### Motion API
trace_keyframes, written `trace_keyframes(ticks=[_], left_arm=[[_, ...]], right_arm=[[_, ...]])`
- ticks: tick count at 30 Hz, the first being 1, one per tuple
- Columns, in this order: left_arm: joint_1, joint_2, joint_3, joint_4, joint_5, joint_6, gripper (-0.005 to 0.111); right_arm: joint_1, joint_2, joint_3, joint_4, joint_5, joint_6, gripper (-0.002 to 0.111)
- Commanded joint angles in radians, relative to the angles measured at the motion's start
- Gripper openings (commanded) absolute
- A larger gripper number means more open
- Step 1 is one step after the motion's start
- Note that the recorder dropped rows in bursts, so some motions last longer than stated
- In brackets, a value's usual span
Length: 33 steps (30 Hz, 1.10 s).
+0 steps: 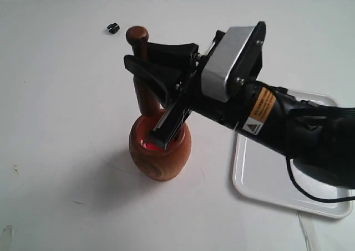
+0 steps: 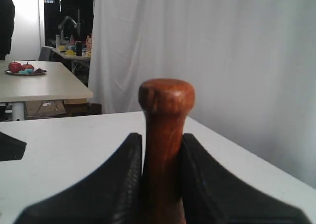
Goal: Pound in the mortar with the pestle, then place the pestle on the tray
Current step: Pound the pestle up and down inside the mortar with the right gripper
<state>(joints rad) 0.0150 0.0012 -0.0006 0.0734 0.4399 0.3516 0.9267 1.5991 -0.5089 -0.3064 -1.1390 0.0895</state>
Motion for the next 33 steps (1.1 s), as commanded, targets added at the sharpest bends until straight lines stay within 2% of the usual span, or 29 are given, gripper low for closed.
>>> trace_keyframes(ticks=[1,7,12,18,21,27,30,33], left_arm=[[-0.008,-0.001,0.001,-0.007,-0.003,-0.008,0.0],[-0.008,-0.001,0.001,-0.007,-0.003,-0.008,0.0],[-0.008,-0.001,0.001,-0.007,-0.003,-0.008,0.0],[-0.008,-0.001,0.001,-0.007,-0.003,-0.008,0.0],[-0.008,-0.001,0.001,-0.007,-0.003,-0.008,0.0],[-0.008,-0.001,0.001,-0.007,-0.003,-0.008,0.0],[-0.008,-0.001,0.001,-0.007,-0.003,-0.008,0.0],[-0.008,-0.001,0.001,-0.007,-0.003,-0.008,0.0]], right_arm=[[0.001,-0.126,0.0,-0.009,0.111,-0.017,0.0],[0.001,-0.219,0.0,-0.035,0.233,0.007,0.0],[0.002,-0.092,0.0,-0.053,0.193,0.066,0.0],[0.002,0.203,0.0,-0.046,0.13,0.076,0.0],[0.002,0.224,0.0,-0.046,0.133,0.081,0.0],[0.002,0.122,0.0,-0.046,-0.022,0.038,0.0],[0.002,-0.026,0.0,-0.046,0.009,0.017,0.0],[0.002,-0.209,0.0,-0.046,0.115,-0.007,0.0]])
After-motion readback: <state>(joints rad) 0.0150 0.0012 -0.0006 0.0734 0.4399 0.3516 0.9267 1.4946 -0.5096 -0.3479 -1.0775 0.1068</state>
